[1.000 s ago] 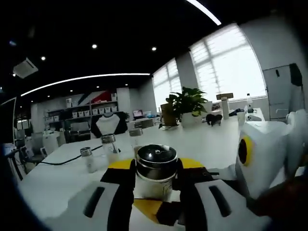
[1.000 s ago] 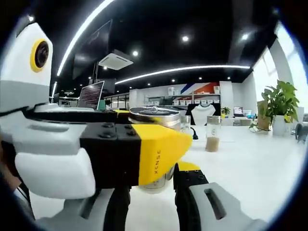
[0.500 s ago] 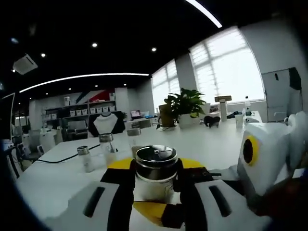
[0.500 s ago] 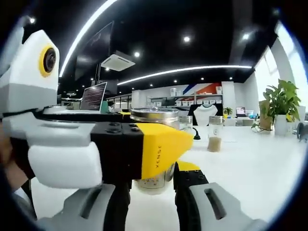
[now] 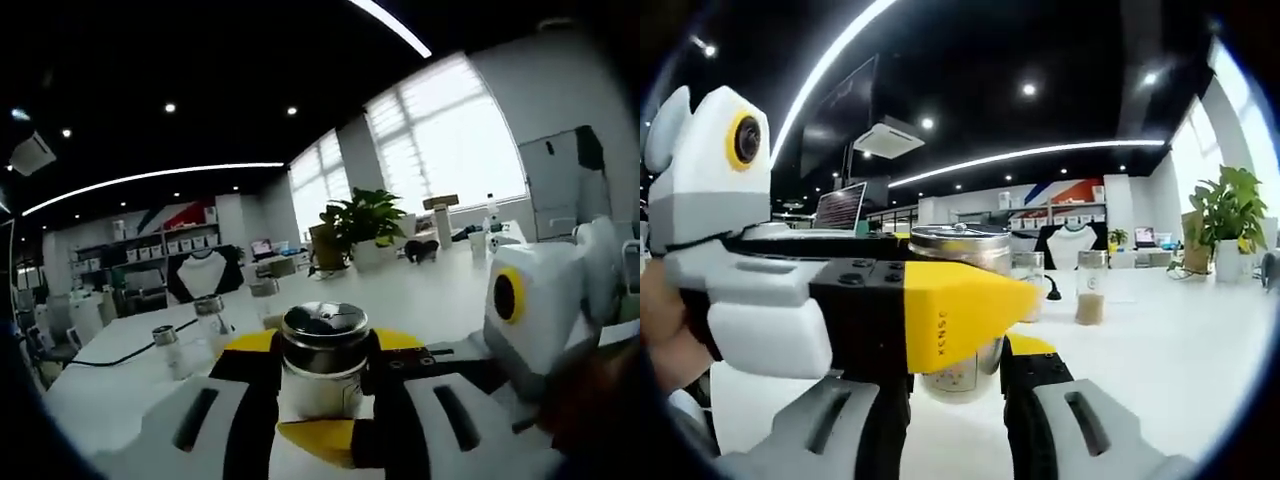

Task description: Rotate the seasoning bottle until the label or dispensing opening points toward the visible target arrow and the bottle remains upright within the marked orientation range

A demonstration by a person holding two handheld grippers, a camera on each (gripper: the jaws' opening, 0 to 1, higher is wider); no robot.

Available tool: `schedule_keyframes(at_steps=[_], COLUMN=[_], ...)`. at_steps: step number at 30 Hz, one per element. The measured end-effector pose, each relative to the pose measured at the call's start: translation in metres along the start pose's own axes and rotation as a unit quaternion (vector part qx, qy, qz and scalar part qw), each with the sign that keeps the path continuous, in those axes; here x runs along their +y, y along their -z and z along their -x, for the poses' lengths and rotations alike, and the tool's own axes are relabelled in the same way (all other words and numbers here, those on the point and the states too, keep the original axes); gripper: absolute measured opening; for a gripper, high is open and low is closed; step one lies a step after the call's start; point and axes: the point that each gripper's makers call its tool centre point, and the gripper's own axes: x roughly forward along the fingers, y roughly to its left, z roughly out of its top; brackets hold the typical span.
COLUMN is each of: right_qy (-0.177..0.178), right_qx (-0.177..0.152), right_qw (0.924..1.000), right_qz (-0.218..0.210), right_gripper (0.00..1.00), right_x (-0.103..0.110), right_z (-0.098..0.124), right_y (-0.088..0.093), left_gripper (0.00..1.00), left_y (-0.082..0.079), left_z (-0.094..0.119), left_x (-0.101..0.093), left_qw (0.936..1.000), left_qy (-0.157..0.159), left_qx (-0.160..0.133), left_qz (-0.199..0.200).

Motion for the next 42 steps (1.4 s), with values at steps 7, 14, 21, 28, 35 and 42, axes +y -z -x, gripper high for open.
schedule_keyframes(at_steps=[7,14,21,28,35,42], right_qy=[-0.013,-0.023,-0.038,-0.052,-0.056,-0.056], right_qx=[0.005,0.012,0.026,0.035,0.039,0.041], right_qw=[0.9999,0.9996,0.9989,0.998,0.9977,0.9976], right_qz=[-0.01,-0.008,-0.007,-0.007,-0.004,-0.004], right_gripper=[0.31,0.32,0.33,0.33,0.31,0.3], right_x=[0.004,0.007,0.016,0.024,0.026,0.026], right_z=[0.0,-0.001,0.0,0.0,0.001,0.001], right_y=[0.003,0.006,0.013,0.017,0.02,0.021], left_gripper=[0.36,0.36,0.36,0.36,0.36,0.36], left_y=[0.001,-0.004,0.0,0.006,0.018,0.035], left_z=[0.0,0.005,0.011,0.016,0.023,0.031], left_x=[-0.001,0.002,0.016,0.032,0.053,0.071], left_qw=[0.9992,0.997,0.996,0.9965,0.9977,0.998], left_qy=[0.038,0.066,0.071,0.059,0.03,0.01], left_qx=[-0.006,-0.021,-0.024,-0.02,-0.006,0.009], left_qz=[0.012,0.034,0.05,0.055,0.06,0.062])
